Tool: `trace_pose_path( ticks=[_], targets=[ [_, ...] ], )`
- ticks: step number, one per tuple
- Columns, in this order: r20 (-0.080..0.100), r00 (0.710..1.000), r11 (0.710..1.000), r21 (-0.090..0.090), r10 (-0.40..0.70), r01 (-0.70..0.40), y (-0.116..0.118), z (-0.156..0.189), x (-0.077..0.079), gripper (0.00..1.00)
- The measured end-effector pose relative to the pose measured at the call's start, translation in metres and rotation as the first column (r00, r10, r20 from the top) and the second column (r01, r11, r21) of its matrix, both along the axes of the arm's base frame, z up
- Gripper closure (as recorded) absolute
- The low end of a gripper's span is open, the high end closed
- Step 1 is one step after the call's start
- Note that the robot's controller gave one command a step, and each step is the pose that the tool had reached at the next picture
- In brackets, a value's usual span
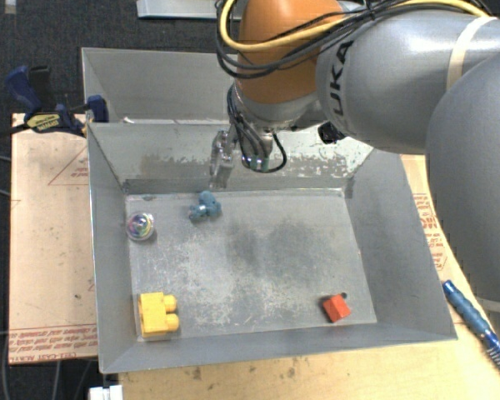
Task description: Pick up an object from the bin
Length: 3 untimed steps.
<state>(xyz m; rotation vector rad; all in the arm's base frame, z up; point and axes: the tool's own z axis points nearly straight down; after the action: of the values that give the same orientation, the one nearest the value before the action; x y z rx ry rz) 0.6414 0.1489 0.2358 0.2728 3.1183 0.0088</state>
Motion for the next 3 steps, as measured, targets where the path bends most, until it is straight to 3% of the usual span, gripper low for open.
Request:
trace_pose_path(
  ticks=[1, 2, 3],
  targets=[
    [-0.009, 1.000, 1.000, -0.003, -0.001, 0.001, -0.001, -0.006, -0.001, 0.00],
    [-0.020, 1.000, 1.000, -0.006, 0.007, -0.007, 0.012, -0.126, -0.040, 0.00],
    [-0.014, 0.984, 0.984, -0.003, 0.175, -0.176, 0.038, -0.099, -0.125, 0.00]
  ],
)
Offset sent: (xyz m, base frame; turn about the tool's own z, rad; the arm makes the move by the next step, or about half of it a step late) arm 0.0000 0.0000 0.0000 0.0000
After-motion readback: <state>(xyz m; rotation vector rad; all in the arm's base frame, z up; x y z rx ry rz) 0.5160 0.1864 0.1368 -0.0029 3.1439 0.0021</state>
